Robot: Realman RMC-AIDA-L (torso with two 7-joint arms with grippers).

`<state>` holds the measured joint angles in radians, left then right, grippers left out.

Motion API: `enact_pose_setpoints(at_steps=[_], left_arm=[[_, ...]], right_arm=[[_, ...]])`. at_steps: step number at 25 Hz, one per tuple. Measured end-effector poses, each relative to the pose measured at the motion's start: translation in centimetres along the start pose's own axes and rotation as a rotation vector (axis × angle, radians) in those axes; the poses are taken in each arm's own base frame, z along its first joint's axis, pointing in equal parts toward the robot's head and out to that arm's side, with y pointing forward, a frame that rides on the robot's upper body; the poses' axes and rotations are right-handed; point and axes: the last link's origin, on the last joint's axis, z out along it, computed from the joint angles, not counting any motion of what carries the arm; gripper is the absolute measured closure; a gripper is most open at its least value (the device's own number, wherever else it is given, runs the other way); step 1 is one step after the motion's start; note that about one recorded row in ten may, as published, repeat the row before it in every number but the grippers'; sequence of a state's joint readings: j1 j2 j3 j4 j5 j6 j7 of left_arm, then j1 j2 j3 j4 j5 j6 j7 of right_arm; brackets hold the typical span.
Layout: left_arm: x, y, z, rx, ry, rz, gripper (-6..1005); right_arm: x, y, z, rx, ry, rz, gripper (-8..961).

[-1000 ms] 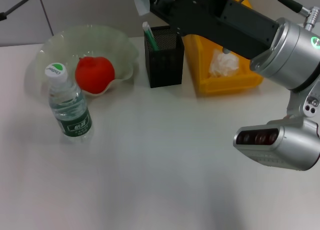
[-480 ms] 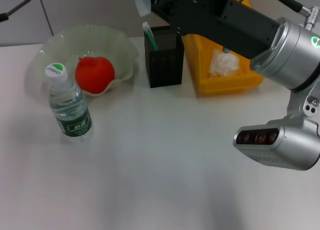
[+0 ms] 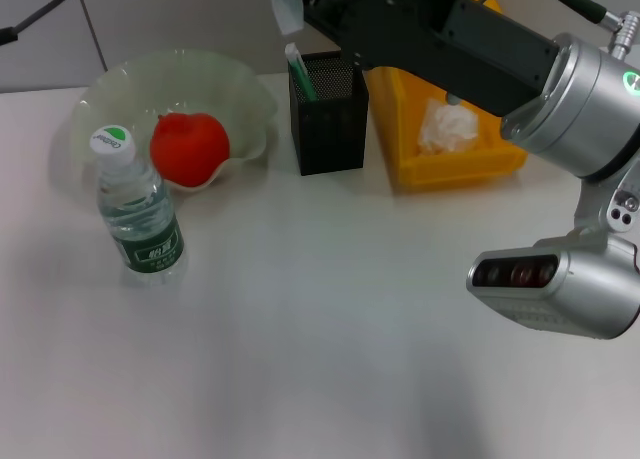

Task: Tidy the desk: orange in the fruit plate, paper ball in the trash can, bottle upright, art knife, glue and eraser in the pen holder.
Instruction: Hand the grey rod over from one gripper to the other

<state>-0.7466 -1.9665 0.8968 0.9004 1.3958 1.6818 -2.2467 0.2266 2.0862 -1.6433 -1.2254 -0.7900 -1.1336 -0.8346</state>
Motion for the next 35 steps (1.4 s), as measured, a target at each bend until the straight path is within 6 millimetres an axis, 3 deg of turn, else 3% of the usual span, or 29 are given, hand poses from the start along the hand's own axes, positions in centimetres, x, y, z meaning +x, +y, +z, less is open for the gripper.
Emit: enact_pose_setpoints(at_steps=[16, 28, 35], left_arm=[[-0.1, 0.1, 0.2, -0.012, -0.004, -0.003, 836], [0.3, -0.1, -0.7, 0.001, 0.048, 0.003, 597], [0.6, -0.7, -2.3, 0.032, 0.111, 0.006, 597]], right_arm=[[0.1, 0.1, 0.1, -0.002, -0.001, -0.016, 765], [0.3, 0.0, 0.1, 0.007, 0.017, -0.006, 792], [1.1, -0.2, -0.3, 0.017, 0.070, 0.011, 795]])
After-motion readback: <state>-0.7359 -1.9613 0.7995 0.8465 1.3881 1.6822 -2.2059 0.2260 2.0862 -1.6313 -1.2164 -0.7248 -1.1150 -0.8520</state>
